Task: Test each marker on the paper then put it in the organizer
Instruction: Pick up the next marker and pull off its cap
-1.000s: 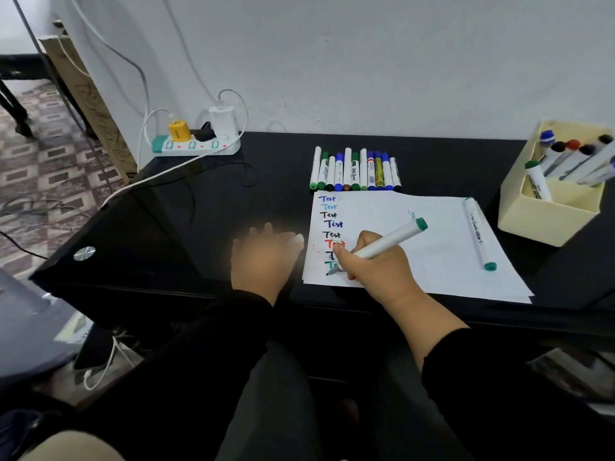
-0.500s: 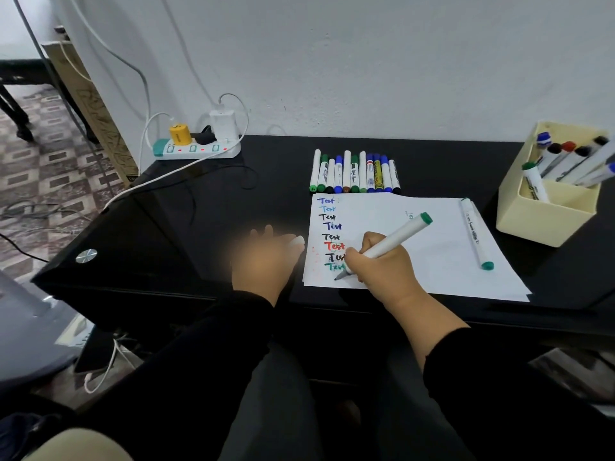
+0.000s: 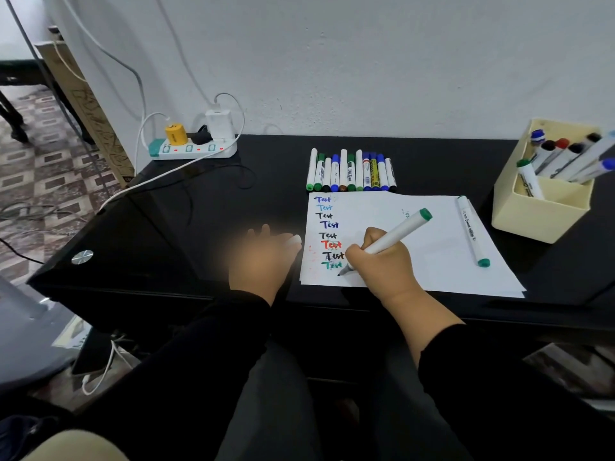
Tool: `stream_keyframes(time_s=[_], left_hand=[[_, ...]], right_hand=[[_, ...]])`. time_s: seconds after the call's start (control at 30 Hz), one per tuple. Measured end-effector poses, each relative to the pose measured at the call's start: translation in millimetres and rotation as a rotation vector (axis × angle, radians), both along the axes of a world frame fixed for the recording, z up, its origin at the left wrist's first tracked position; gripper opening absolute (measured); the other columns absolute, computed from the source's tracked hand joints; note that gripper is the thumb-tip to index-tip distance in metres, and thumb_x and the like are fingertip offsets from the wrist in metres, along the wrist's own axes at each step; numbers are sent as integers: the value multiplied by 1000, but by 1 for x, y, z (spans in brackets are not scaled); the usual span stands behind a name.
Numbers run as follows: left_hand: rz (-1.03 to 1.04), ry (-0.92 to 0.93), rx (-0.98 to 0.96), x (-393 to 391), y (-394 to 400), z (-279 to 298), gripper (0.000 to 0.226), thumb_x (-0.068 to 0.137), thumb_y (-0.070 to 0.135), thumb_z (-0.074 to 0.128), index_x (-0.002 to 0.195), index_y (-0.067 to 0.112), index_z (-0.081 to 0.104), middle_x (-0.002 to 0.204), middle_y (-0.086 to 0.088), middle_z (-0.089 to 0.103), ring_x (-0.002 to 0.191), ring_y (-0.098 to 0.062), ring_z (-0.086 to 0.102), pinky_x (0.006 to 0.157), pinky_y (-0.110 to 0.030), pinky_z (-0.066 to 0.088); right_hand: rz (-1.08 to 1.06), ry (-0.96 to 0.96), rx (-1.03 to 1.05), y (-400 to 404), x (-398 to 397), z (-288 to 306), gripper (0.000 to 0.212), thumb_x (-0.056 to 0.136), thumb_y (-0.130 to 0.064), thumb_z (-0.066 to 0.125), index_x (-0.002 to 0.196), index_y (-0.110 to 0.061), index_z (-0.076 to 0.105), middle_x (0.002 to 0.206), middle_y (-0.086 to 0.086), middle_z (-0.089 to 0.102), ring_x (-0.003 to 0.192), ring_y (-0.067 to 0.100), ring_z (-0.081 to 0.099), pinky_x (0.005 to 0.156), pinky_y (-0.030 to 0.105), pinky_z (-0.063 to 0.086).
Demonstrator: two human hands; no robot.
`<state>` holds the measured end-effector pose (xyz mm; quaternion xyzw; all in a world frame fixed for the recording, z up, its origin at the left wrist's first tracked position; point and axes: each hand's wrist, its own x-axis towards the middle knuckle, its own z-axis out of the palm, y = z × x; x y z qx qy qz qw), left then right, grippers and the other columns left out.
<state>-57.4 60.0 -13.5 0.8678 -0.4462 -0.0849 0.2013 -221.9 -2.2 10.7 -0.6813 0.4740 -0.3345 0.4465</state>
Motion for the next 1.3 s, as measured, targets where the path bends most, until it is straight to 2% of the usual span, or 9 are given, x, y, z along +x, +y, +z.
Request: stream_keyframes(time_s=[0.4,0.63,0.7,0.87,0.97,1.13,1.3], left_hand=[[4,3,-10,-1,1,1,38,94,51,41,129,42,51,154,-1,27,144,-22,15,116,-43,4],[-2,-3,9,-1,1,2,36,95,50,39,129,44,51,154,0,27,144,-22,15,116,-44,4],[-4,-1,5,-2,1,2,36,95,49,39,129,44,51,154,0,27,144,-22,15,116,-44,4],[-6,-5,20,-2,2,3,36,96,48,38,129,43,50,154,-1,26,144,-23,15,116,-45,5],[-12,-1,1,-4,3,5,35,96,46,39,127,42,53,153,-2,28,144,-24,16,116,-45,7],[-30,95,22,-4,6,13,36,96,46,38,129,41,52,155,-3,24,144,-25,12,116,-45,3],[-16,259,-98,-2,9,26,34,95,44,46,127,38,55,154,2,26,145,-22,8,116,-45,-3]], right_hand=[[-17,-26,22,0,-1,1,38,82,-4,54,58,-15,28,54,0,30,50,13,32,49,21,29],[2,-37,44,-4,-1,0,37,81,-3,53,58,-15,27,56,0,29,52,13,29,48,19,28],[-9,-57,86,-6,-1,1,37,82,-3,53,58,-16,28,56,-1,30,52,12,30,47,17,28],[24,-116,312,-21,1,8,34,85,-12,56,57,-17,38,60,2,43,56,14,38,56,24,33],[67,-93,444,-31,2,16,28,89,-18,57,63,-13,46,57,3,44,49,12,36,47,22,30],[95,-101,548,-35,0,25,31,90,-19,58,62,-10,47,46,2,40,42,10,28,44,22,23],[-19,-252,535,-37,-11,34,25,90,-18,60,69,-11,49,53,4,43,44,10,32,42,21,27]])
